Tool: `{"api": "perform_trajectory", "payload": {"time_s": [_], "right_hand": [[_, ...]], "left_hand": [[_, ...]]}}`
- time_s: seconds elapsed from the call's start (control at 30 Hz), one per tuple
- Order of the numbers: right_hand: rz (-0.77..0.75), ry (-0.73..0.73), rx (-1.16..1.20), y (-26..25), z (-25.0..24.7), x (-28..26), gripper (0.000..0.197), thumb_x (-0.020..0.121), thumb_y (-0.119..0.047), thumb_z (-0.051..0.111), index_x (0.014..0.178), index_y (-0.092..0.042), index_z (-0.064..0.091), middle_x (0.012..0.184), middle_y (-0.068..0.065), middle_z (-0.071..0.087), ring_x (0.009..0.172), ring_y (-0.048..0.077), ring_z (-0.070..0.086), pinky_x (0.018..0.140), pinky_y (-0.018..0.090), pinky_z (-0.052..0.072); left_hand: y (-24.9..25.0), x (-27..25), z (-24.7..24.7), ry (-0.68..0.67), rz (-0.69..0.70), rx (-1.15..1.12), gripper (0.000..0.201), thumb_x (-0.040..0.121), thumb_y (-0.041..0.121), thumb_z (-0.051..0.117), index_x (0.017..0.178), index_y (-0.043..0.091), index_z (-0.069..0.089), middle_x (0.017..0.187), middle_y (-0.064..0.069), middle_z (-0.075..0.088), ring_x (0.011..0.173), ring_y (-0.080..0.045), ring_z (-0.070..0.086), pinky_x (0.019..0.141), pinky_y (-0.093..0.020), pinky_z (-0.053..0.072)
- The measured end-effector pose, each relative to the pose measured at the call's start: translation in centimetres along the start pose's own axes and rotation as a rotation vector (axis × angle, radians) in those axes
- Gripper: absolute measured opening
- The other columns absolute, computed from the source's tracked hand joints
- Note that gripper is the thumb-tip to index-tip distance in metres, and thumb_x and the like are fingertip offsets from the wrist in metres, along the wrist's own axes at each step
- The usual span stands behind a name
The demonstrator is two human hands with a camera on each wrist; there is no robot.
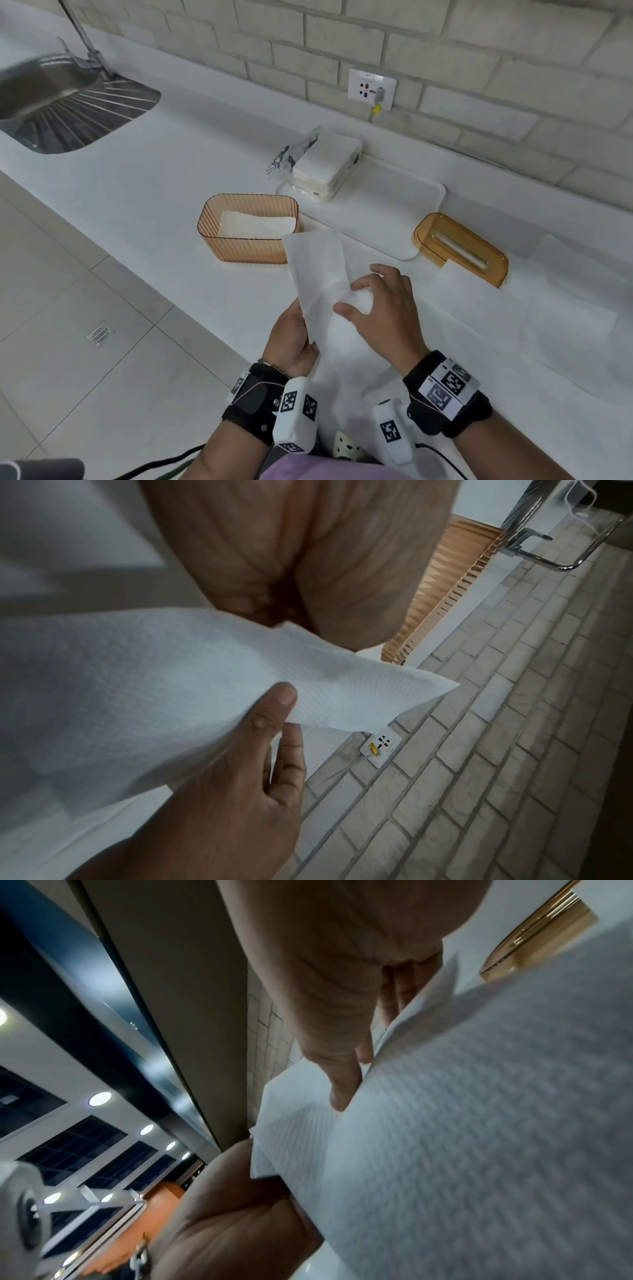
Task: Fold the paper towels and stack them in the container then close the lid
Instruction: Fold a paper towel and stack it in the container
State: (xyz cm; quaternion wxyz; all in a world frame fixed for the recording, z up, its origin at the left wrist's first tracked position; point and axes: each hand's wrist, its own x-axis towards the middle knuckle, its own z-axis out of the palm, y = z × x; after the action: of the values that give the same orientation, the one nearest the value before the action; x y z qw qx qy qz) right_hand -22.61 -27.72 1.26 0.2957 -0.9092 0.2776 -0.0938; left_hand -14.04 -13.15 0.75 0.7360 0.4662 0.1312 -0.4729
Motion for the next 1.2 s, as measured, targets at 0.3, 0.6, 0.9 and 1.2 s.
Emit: {"api": "perform_trajectory", "payload": {"time_s": [0.3,0.6,0.9,1.2], "right_hand": [[0.098,-0.050,-0.023,-1.8,-0.8,1.7,0.027,0.075,-0.050,0.088,0.080,-0.029,0.072,0.139,-0.013,0.060,0.128,0.010,0.044,0.086,0.021,0.043],[0.130,-0.086,0.370,-3.5,-4.4,3.0,0.027,0.077,-0.048,0.088,0.079,-0.025,0.073,0.086,-0.018,0.073,0.083,-0.001,0.066,0.078,0.018,0.049],[0.362,-0.164,0.652,-3.9,-0.5,6.6,0.043,0.090,-0.049,0.078,0.092,-0.006,0.073,0.083,-0.003,0.067,0.073,0.015,0.064,0.071,0.028,0.059],[0.399,-0.226,0.746,-3.2,1.1,7.3,0.031,0.081,-0.025,0.090,0.102,-0.008,0.075,0.096,0.001,0.081,0.089,0.018,0.078,0.079,0.030,0.061]], "left_hand": [[1.8,2.0,-2.3,-0.004,-0.026,-0.050,0.014,0.098,0.007,0.059,0.105,0.001,0.069,0.099,-0.020,0.069,0.080,-0.033,0.073,0.069,-0.038,0.062],[2.6,2.8,-3.3,-0.179,-0.056,-0.070,0.032,0.094,0.012,0.063,0.122,-0.002,0.070,0.116,-0.023,0.073,0.093,-0.033,0.074,0.077,-0.038,0.063],[2.2,3.7,-4.3,-0.142,0.006,0.170,0.072,0.072,0.041,0.081,0.134,0.008,0.067,0.132,-0.020,0.070,0.121,-0.041,0.066,0.102,-0.054,0.054],[2.3,3.5,-4.4,-0.170,0.057,0.243,0.063,0.083,0.042,0.077,0.137,0.011,0.066,0.137,-0.019,0.068,0.129,-0.042,0.062,0.110,-0.058,0.049]]}}
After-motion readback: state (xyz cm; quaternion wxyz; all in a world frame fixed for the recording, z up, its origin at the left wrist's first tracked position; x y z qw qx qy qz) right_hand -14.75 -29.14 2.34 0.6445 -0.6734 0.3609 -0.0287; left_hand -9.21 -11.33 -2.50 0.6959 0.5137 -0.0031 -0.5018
